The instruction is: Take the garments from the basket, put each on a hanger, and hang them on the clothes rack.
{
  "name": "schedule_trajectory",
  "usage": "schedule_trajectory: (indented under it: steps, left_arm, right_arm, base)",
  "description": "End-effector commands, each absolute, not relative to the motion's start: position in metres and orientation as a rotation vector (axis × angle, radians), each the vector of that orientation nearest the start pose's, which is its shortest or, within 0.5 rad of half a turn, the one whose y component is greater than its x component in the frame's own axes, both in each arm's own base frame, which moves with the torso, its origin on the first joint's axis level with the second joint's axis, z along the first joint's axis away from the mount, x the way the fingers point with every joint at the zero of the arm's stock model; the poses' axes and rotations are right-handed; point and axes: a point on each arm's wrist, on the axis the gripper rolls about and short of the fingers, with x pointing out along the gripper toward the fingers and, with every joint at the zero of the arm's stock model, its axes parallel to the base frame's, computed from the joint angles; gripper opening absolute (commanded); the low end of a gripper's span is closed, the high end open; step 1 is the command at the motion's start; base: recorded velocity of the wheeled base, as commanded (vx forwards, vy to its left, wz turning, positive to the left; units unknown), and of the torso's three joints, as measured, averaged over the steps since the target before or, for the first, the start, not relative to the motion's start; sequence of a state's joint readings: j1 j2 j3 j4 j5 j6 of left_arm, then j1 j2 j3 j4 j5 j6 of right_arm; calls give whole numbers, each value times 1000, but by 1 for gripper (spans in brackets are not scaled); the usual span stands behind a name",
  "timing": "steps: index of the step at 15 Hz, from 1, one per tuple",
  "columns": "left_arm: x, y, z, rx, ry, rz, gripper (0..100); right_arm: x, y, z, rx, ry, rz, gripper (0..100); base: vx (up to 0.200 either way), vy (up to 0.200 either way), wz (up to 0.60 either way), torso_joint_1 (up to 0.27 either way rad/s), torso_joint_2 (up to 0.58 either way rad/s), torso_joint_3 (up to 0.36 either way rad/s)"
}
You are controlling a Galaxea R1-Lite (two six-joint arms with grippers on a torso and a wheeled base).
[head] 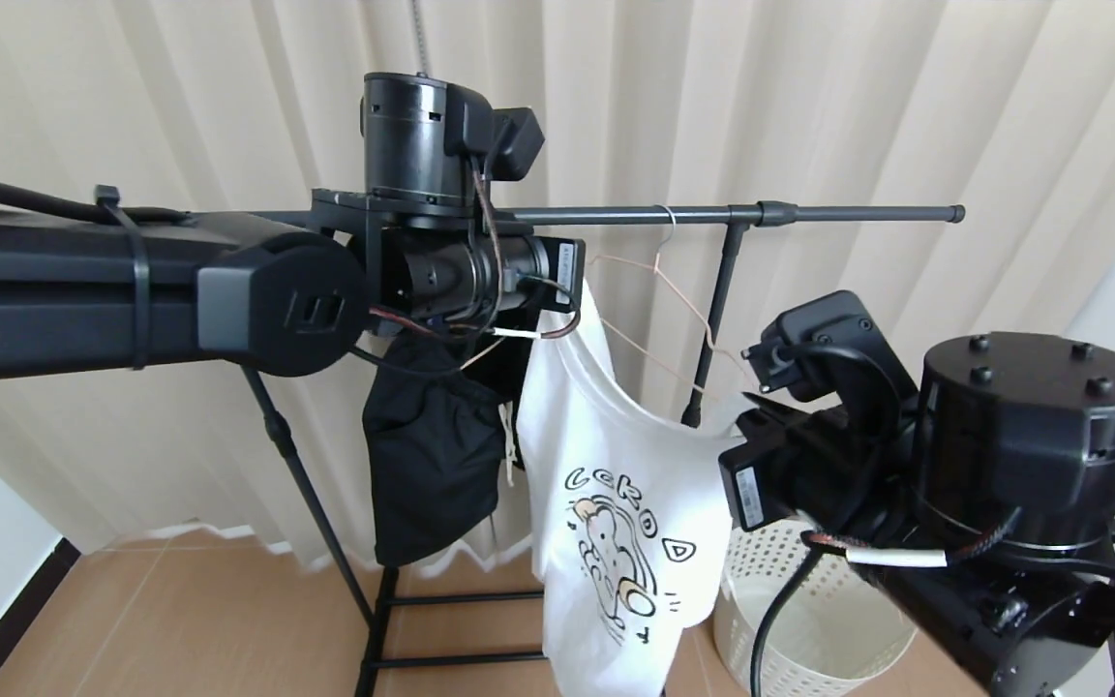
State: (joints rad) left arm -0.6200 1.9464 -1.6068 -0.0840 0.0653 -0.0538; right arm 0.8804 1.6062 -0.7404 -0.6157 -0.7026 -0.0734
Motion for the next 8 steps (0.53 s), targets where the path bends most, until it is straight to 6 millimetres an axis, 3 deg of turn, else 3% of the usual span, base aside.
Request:
schedule_trajectory:
  steps: [1,4,8]
  left_arm:
    - [309,-218,282,55,286,-492,0]
    - [299,-211,280,94,361,-450,0]
    - [258,-210,248,205,583,-500,0]
  right_arm:
    - [208,189,205,-210,141,91,0]
    - [236,178,210,-177,135,4,0]
    - [271,193,213,-3,111,-43,0]
  base:
    - [0,0,0,0,0,0]
    - [0,0,0,0,0,0]
    - [0,0,0,0,0,0]
